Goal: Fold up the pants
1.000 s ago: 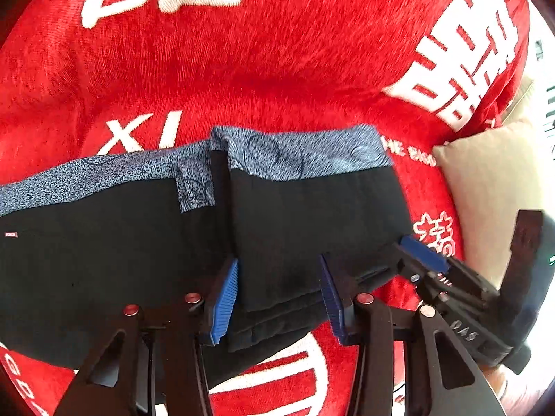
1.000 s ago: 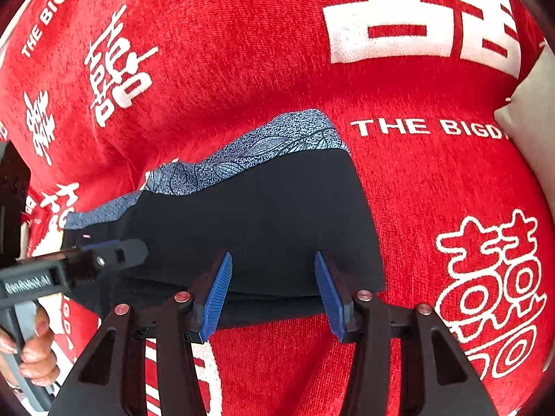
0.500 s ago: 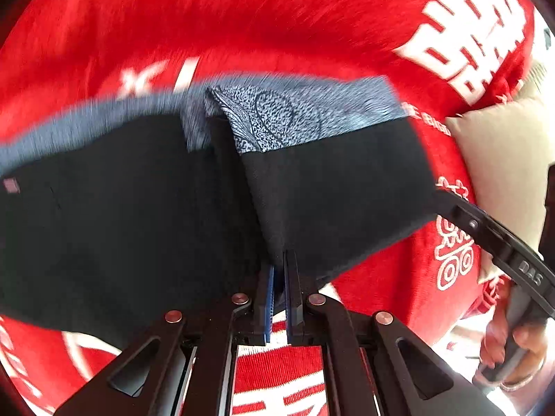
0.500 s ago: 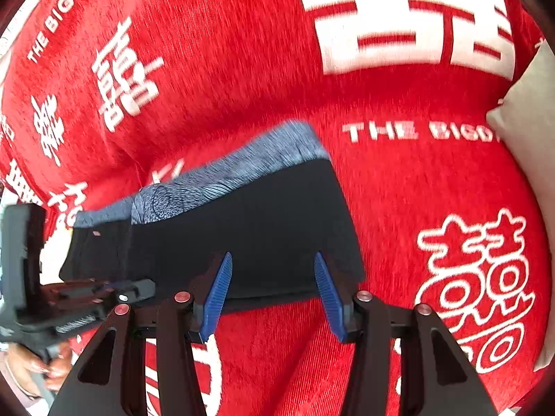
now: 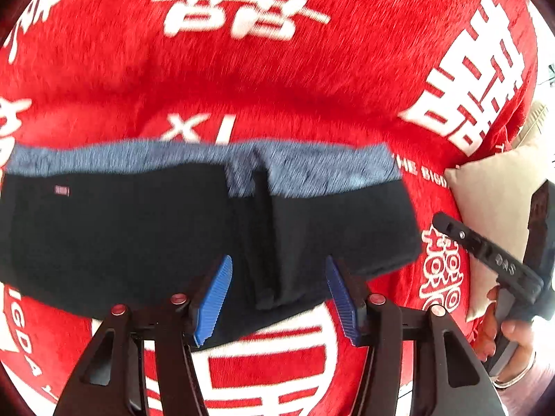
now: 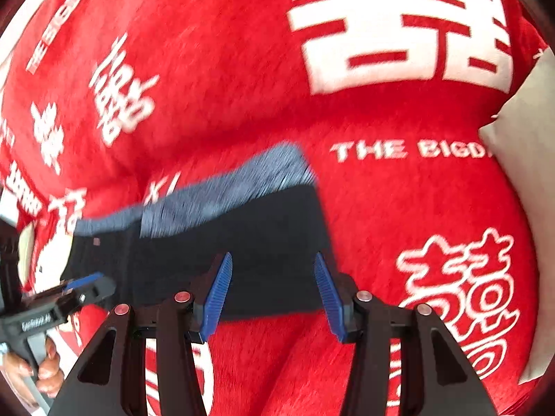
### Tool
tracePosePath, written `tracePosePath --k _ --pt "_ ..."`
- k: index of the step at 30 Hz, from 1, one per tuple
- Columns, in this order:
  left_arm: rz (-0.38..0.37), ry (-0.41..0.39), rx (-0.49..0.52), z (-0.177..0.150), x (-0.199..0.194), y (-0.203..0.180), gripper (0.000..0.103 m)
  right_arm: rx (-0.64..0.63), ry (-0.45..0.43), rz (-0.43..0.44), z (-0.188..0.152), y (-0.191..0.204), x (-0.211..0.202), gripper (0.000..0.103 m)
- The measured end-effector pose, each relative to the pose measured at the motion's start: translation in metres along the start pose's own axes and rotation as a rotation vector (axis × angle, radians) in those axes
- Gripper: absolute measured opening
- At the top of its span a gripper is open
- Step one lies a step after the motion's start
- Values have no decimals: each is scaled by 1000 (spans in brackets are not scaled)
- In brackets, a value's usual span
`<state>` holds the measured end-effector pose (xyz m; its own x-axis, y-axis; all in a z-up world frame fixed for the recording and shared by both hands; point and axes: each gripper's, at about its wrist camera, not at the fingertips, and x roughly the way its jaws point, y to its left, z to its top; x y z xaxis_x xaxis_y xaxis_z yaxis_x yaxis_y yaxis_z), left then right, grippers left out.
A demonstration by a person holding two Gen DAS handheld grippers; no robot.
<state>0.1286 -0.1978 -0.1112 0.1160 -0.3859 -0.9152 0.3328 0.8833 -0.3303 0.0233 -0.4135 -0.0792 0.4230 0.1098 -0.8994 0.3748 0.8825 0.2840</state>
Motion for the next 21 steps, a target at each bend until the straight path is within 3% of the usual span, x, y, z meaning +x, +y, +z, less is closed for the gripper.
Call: tracePosePath --k 1,2,4,7,11,15,17,21 --pt "-3 -5 7 6 1 -4 57 18 4 -9 8 -5 2 33" --pt "4 -15 23 14 6 -13 57 42 18 -25 19 -10 9 25" --pt "16 -18 50 26 19 -28 57 86 31 -31 39 -18 23 23" --pt "30 -8 63 38 45 -44 57 83 55 -43 65 -15 49 22" --pt "103 28 71 37 77 -42 57 -34 72 -58 87 8 83 22" --pt "92 40 64 29 89 -28 57 -101 166 -137 87 9 125 22" --pt "118 42 104 28 90 -34 57 -80 161 -129 88 2 130 22" --pt "100 36 94 28 92 -32 57 -122 159 -161 87 6 130 24"
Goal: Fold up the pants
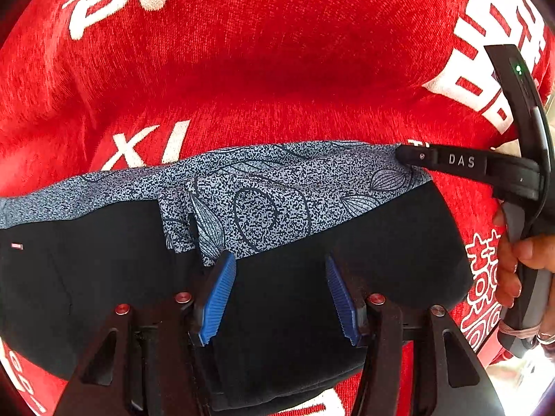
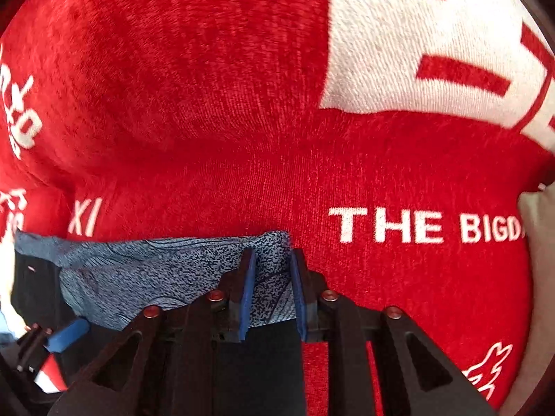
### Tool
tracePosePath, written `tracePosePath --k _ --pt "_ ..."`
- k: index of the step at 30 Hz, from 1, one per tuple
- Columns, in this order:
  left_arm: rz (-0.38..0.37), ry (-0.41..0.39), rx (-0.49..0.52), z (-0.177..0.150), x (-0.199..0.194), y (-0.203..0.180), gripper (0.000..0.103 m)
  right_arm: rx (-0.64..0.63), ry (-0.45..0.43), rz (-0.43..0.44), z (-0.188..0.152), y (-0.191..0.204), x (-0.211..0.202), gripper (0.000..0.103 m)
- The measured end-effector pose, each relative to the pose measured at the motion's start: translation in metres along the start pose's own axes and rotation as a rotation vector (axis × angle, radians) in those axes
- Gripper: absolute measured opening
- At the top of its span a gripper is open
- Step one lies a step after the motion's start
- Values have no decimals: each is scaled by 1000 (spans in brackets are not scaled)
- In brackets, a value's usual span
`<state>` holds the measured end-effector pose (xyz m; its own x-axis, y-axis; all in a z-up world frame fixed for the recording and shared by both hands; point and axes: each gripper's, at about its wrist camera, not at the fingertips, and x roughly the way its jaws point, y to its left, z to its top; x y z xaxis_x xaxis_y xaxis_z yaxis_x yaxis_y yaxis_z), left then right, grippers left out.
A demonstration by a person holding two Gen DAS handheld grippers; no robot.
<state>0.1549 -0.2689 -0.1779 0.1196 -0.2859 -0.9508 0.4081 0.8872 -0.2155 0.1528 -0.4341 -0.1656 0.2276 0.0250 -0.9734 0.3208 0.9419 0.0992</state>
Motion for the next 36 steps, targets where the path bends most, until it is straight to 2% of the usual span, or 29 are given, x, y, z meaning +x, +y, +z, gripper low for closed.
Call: tracePosePath --k 2,7,10,11,17,24,25,26,27,30,36 --pt "-16 -2 4 -1 -1 2 57 11 1 -13 1 0 -2 29" --pt "-44 -3 -12 -3 -3 8 57 83 -11 23 -15 -14 -28 34" --pt "-31 -4 -17 -4 -2 4 57 76 -20 23 -35 -14 -46 50" --pt "-26 -5 -18 -4 -2 3 57 70 -22 21 -42 -14 -52 51" --pt "-16 -8 -15 -3 1 0 57 59 -9 31 -79 -7 -73 52" --pt "-15 -3 -46 -3 -3 0 58 69 -21 54 -89 -2 -82 52" --pt "-18 -3 -54 -3 -5 0 64 71 -27 61 -89 -1 -84 52" --pt "-15 -11 -64 -2 -10 0 77 70 -31 64 -90 1 -86 52" --pt "-1 -31 -68 -2 -15 -1 81 69 -36 68 -90 2 -87 52" --pt "17 -68 -45 -3 -28 -6 82 66 -37 77 -91 3 -88 52" --pt "134 -2 -38 -15 -13 2 82 47 -24 66 -97 7 -79 52"
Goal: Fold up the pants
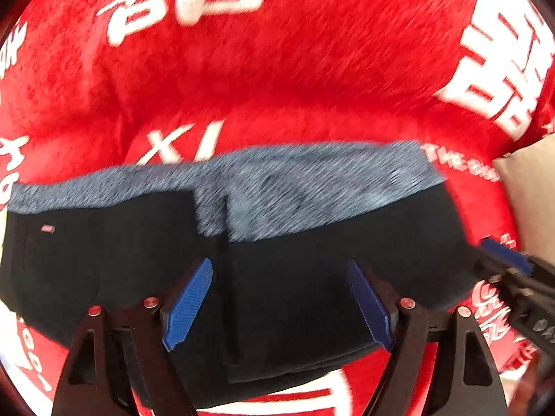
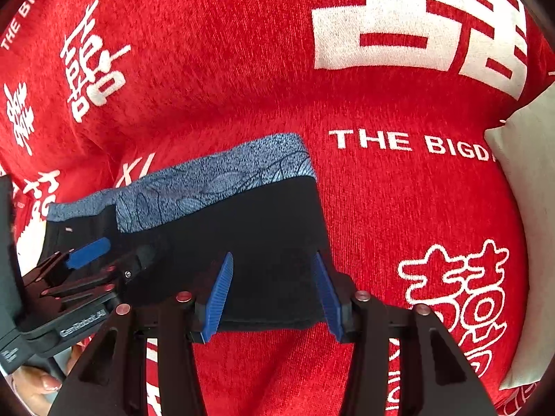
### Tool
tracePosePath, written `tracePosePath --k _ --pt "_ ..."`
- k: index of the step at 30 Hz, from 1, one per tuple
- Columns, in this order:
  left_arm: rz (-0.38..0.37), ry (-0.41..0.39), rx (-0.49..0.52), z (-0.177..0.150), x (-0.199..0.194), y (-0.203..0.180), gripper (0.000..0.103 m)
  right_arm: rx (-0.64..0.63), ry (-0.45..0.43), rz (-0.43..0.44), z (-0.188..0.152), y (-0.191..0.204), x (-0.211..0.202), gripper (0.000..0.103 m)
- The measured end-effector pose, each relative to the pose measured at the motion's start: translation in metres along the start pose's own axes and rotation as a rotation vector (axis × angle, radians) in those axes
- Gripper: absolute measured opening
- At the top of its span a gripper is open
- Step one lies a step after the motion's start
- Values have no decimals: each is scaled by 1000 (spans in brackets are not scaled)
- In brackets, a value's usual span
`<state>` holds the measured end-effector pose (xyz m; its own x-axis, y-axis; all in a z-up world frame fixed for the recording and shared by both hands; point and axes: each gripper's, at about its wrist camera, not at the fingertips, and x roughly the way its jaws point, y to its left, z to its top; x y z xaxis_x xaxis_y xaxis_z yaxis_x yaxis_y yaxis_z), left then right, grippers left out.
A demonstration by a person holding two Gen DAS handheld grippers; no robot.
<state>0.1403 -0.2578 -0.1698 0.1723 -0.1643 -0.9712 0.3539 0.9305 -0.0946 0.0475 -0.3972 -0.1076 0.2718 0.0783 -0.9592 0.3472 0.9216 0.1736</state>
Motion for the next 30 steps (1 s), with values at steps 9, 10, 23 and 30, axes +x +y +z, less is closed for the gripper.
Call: tracePosePath --k 9,10,23,30 --pt "5 27 -76 -21 11 22 89 -85 -5 -81 -32 3 25 55" --pt "14 29 -79 -22 9 21 89 -81 0 -80 -31 3 25 55" --pt "60 -22 -243 -64 -34 64 89 -164 88 -74 -15 12 16 56" --pt "61 -59 -274 -58 -47 112 89 -196 23 -3 -7 63 -1 37"
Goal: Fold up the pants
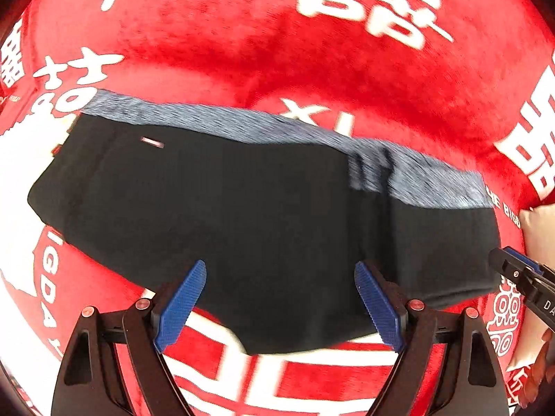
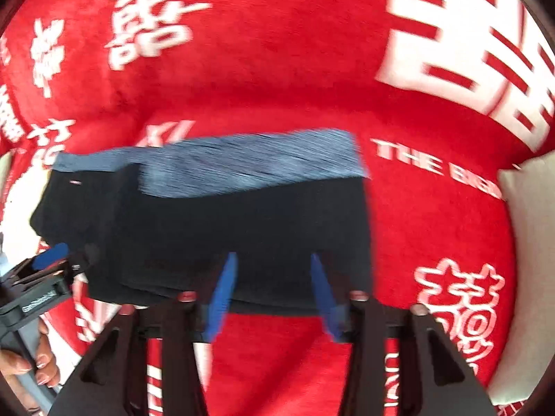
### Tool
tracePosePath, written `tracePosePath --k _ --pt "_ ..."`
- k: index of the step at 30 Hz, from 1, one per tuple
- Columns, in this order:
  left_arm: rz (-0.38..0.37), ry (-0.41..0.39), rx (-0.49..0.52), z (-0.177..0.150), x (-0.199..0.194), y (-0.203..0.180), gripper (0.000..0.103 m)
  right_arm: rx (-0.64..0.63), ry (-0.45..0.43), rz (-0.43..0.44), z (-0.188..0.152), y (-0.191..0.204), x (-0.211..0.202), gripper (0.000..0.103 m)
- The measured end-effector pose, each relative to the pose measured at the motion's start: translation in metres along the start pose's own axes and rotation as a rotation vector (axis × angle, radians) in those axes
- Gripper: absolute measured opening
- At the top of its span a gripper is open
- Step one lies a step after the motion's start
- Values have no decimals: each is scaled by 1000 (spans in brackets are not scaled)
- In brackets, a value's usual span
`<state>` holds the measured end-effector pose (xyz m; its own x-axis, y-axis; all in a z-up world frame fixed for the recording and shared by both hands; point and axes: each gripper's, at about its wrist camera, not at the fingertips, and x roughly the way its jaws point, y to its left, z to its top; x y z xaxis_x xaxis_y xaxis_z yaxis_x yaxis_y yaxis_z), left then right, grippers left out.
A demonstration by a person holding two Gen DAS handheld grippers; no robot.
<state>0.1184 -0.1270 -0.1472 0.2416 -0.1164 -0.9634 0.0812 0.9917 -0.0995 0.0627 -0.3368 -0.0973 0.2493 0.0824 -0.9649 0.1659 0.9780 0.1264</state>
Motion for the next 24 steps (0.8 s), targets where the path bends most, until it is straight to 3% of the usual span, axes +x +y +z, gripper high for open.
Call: tracePosePath --k 6,10,13,15,17,19,22,24 --pt "40 -14 -48 13 1 63 89 -51 13 156 30 80 28 33" --pt "106 -21 -61 17 12 93 89 -120 0 139 51 134 60 33" --pt "94 -14 -88 16 20 106 89 -141 46 139 66 157 101 33" --pt "90 2 -105 13 26 115 89 -155 77 82 68 161 122 33" --pt "86 9 -130 10 29 126 88 -173 28 54 73 162 120 31" --pt "73 7 -151 7 27 135 89 -178 -1 -57 79 161 115 31" --pt "40 2 -179 3 19 149 89 -86 23 -16 86 151 103 34" --pt "19 6 -208 0 15 159 88 -98 21 -4 79 153 87 43"
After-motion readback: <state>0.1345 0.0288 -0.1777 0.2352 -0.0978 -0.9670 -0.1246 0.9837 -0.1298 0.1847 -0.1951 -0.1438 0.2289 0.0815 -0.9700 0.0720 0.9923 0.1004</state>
